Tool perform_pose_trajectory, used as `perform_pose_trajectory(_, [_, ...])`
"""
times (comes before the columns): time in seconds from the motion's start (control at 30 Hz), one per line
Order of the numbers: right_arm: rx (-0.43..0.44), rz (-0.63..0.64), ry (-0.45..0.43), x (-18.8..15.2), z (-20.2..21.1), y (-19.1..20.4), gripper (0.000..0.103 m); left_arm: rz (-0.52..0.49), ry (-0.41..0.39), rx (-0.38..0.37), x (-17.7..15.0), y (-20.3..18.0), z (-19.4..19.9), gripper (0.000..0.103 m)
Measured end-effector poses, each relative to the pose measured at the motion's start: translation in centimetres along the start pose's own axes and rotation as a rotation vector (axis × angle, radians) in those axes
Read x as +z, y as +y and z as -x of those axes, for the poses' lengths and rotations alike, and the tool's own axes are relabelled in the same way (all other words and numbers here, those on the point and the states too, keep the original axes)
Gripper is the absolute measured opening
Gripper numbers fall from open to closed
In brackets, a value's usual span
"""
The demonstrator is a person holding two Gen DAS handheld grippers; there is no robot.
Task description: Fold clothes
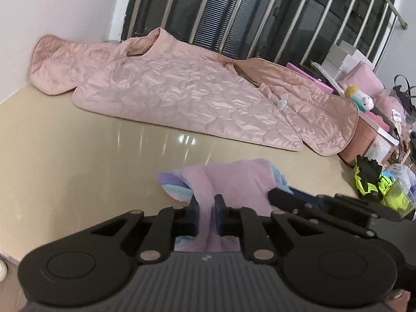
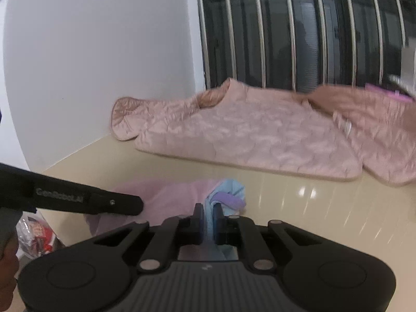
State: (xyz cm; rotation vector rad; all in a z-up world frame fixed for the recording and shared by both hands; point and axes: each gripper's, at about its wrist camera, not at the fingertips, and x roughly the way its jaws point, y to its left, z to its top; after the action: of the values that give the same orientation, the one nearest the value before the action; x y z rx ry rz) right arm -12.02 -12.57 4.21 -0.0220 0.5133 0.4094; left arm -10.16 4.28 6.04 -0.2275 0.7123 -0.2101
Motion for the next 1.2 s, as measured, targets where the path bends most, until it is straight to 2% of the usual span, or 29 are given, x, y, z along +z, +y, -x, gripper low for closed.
perform_pose_trajectory(0.07, [-0.009,0.014,-0.003,0.2,0.2,0.0,0.007,-0.002,0.017,0.003,-0.2,0.0,-0.3,0.011])
perform_pose_trajectory(0.17, [-0.009,-0.006,0.053,-0.3,-0.3,-0.4,0.008,-0.017,0.068,0.023,-0.9,0.0,-1.1,0.013])
perform_pose_trajectory(0.2, [-0.002,-0.018,0.085,-0.7,-0.6,-0.6,0.012,-0.021,0.072,0.043,-1.3,0.1,-1.2,0.019])
perform_pose_trajectory(0.23, [0.003,-0.026,0.094,-1.1,-0.7,-0.8,0.012,-0.032,0.064,0.058,-1.5,0.1,-1.2,0.037])
perform_pose_trajectory(0.27, [0.0,-0.026,0.084,-1.4,-0.4,-0.9,0.023,-0.042,0.051,0.073,-1.6,0.2,-1.0,0.05])
perform_pose_trajectory(0.3, [-0.003,-0.029,0.072,-1.6,-0.2,-1.0,0.043,-0.046,0.031,0.091,-1.6,0.3,-0.8,0.075])
perform_pose_trajectory(0.33, [-0.01,-0.041,0.056,-1.6,0.0,-1.2,0.056,-0.052,0.004,0.106,-1.5,0.6,-0.6,0.085])
perform_pose_trajectory(0.37, [-0.016,-0.054,0.041,-1.6,0.2,-1.4,0.071,-0.056,-0.018,0.117,-1.3,0.8,-0.5,0.085])
perform_pose_trajectory(0.4, [-0.017,-0.07,0.03,-1.5,0.3,-1.8,0.076,-0.055,-0.019,0.11,-1.2,1.2,-0.8,0.085])
perform_pose_trajectory(0.43, [-0.011,-0.092,0.03,-1.4,0.0,-2.3,0.076,-0.049,-0.014,0.1,-1.0,1.5,-1.1,0.085])
perform_pose_trajectory(0.5, [0.018,-0.138,0.04,-1.4,-0.7,-3.4,0.075,0.01,0.045,0.058,-0.8,2.5,-2.2,0.082])
perform_pose_trajectory(0.6, [0.006,-0.188,0.074,-1.9,-2.0,-4.4,0.075,0.054,0.052,0.021,-0.8,3.1,-2.4,0.082])
perform_pose_trajectory(0.67, [0.019,-0.22,0.086,-2.4,-2.4,-4.8,0.075,0.064,0.043,-0.003,-1.0,3.2,-2.5,0.076])
perform_pose_trajectory(0.7, [0.013,-0.202,0.081,-2.5,-2.5,-4.5,0.074,0.069,0.04,-0.015,-1.1,3.2,-2.5,0.065])
perform_pose_trajectory(0.73, [0.008,-0.183,0.076,-2.6,-2.6,-4.2,0.073,0.075,0.041,-0.03,-1.0,3.2,-2.8,0.049])
perform_pose_trajectory(0.77, [0.003,-0.164,0.071,-2.7,-2.7,-3.8,0.068,0.081,0.043,-0.046,-0.9,3.2,-3.1,0.042])
perform_pose_trajectory(0.8, [-0.001,-0.138,0.07,-2.8,-2.8,-3.4,0.06,0.086,0.046,-0.06,-0.9,3.2,-3.4,0.025])
perform_pose_trajectory(0.83, [0.012,-0.127,0.066,-2.7,-2.9,-3.0,0.054,0.093,0.051,-0.068,-0.9,3.1,-3.7,0.018])
perform_pose_trajectory(0.9, [0.032,-0.12,0.066,-2.7,-3.1,-2.5,0.014,0.088,0.045,-0.065,-0.8,2.7,-3.9,0.013])
perform_pose_trajectory(0.97, [0.045,-0.12,0.07,-2.5,-3.1,-2.1,0.008,0.034,0.027,-0.042,-0.4,1.6,-3.4,0.011])
perform_pose_trajectory(1.1, [0.006,-0.044,0.02,-1.1,-1.6,-0.8,0.007,-0.087,-0.039,-0.017,0.8,-1.0,-1.5,0.01])
perform_pose_trajectory(1.2, [-0.017,-0.005,-0.037,0.8,0.0,-0.6,0.007,-0.121,-0.095,-0.039,2.5,-2.5,0.0,0.01])
